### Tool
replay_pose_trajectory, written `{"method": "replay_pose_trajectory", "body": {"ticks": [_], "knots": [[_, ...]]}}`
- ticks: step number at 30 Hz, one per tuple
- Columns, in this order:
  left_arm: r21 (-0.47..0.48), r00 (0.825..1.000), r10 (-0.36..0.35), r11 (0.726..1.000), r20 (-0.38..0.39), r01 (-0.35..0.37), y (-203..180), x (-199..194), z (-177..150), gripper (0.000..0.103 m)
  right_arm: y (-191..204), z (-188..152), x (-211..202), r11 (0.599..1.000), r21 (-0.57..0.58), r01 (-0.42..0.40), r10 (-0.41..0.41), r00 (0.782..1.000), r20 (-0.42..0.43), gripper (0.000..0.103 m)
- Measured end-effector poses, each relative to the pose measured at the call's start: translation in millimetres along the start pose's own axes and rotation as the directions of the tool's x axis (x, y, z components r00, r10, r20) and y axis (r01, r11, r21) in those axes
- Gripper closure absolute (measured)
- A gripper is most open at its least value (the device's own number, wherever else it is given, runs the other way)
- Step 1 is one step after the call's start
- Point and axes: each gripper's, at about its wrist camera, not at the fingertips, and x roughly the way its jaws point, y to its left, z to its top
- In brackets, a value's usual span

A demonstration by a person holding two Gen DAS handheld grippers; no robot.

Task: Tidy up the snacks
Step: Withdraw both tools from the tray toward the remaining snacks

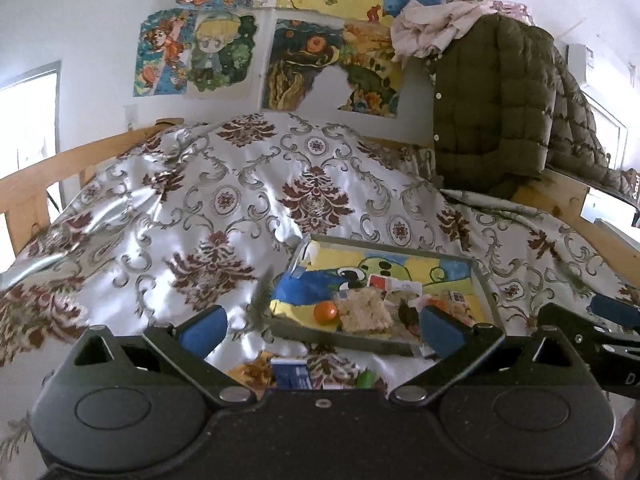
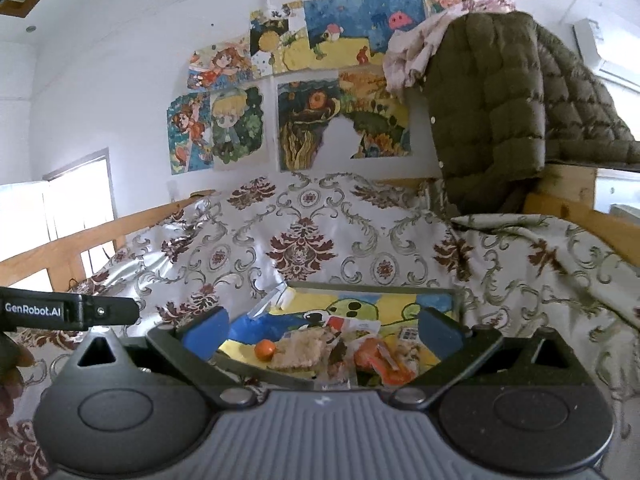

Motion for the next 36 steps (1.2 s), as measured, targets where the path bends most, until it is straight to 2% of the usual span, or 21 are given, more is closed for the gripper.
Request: {"method": "replay_pose_trajectory", "body": {"ticks": [16, 20, 24, 29, 36], "knots": [[-0.004, 1.000, 0.010, 1.000, -0.025, -0.010, 6.8, -51.6, -58.5, 0.001, 13.2, -37.3, -64.9, 0.997, 0.024, 0.072, -0.071, 0.996, -0.055, 0.000], [0.003, 0.995, 0.036, 0.999, -0.091, -0.036, 9.6, -49.3, -73.4, 0.001, 13.0, -45.3, -72.6, 0.995, 0.022, 0.093, -0.091, 0.992, -0.083, 0.000], [-0.012, 0.982, 0.058, 0.998, -0.180, -0.061, 15.0, -42.0, -81.7, 0.001, 14.1, -50.7, -73.5, 0.993, 0.027, 0.116, -0.112, 0.987, -0.116, 0.000], [-0.035, 0.978, 0.054, 0.997, -0.199, -0.062, 18.4, -43.8, -86.8, 0.001, 20.4, -59.9, -72.2, 0.987, -0.001, 0.162, -0.160, 0.972, -0.175, 0.000], [-0.035, 0.974, 0.052, 0.998, -0.219, -0.061, 15.2, -45.9, -91.5, 0.001, 21.9, -65.3, -70.7, 0.985, 0.010, 0.175, -0.168, 0.960, -0.222, 0.000]]}}
